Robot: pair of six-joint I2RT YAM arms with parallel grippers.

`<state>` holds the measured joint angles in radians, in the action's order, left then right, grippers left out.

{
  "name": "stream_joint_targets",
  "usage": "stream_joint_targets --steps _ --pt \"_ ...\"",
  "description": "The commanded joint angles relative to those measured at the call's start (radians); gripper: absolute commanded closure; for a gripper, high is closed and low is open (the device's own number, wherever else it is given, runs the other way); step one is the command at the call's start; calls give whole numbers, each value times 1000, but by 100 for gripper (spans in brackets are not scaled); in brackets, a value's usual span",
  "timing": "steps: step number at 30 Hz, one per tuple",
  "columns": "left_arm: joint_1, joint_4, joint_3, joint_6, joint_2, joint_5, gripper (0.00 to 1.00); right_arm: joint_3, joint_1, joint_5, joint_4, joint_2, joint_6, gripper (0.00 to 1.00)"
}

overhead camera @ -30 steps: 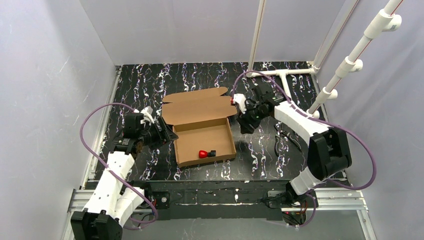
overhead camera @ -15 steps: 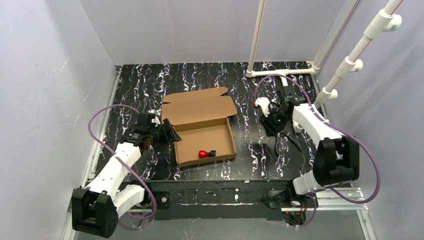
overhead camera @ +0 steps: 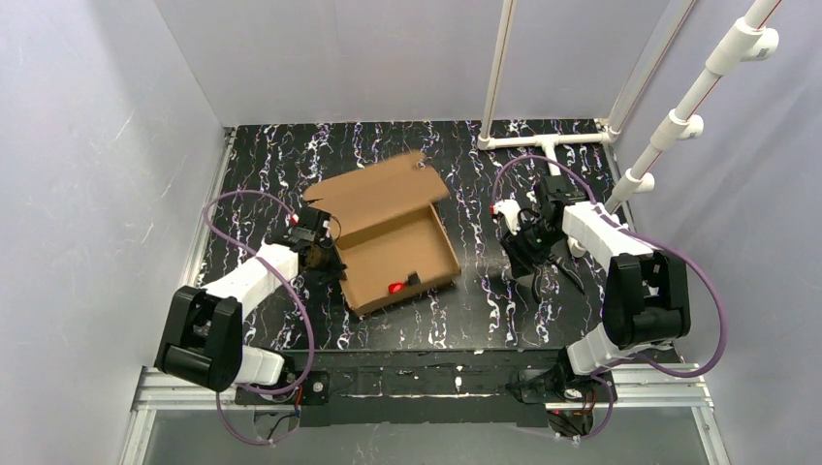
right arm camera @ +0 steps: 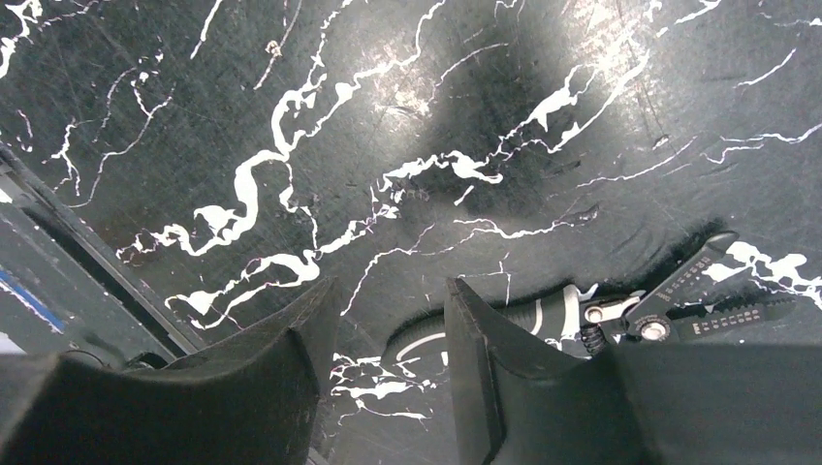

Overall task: Fold the paper box
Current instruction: Close the paper box at the center of the board.

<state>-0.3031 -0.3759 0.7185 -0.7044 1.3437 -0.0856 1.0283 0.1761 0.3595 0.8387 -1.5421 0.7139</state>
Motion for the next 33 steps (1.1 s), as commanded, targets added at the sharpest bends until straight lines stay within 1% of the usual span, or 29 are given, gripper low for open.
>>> stream_joint_targets --steps 1,4,8,12,13,17,22,26,29,31,33 --pt "-6 -57 104 14 -13 154 100 21 -12 78 -20 23 3 48" --pt "18 -134 203 50 -19 197 100 9 -22 111 -30 44 6 47" --pt "137 -186 324 105 -23 108 100 -7 -33 147 -39 78 14 47" --pt "209 -309 521 165 0 86 100 -12 -39 175 -41 111 19 47" --pt "218 -347 573 179 8 60 100 -12 -39 181 -42 117 21 47" --pt "229 -464 754 216 22 68 100 1 -43 196 -30 132 29 46" --pt "233 -540 875 228 21 52 100 16 -45 203 -15 144 35 46" --pt "233 -546 873 217 13 5 100 31 -49 210 0 151 35 46" --pt "226 -523 807 186 8 -51 100 54 -54 210 22 150 42 45" --pt "186 -482 729 161 3 -49 100 85 -55 213 56 149 59 44" --pt "115 -431 640 135 0 -14 100 122 -56 227 104 139 83 43"
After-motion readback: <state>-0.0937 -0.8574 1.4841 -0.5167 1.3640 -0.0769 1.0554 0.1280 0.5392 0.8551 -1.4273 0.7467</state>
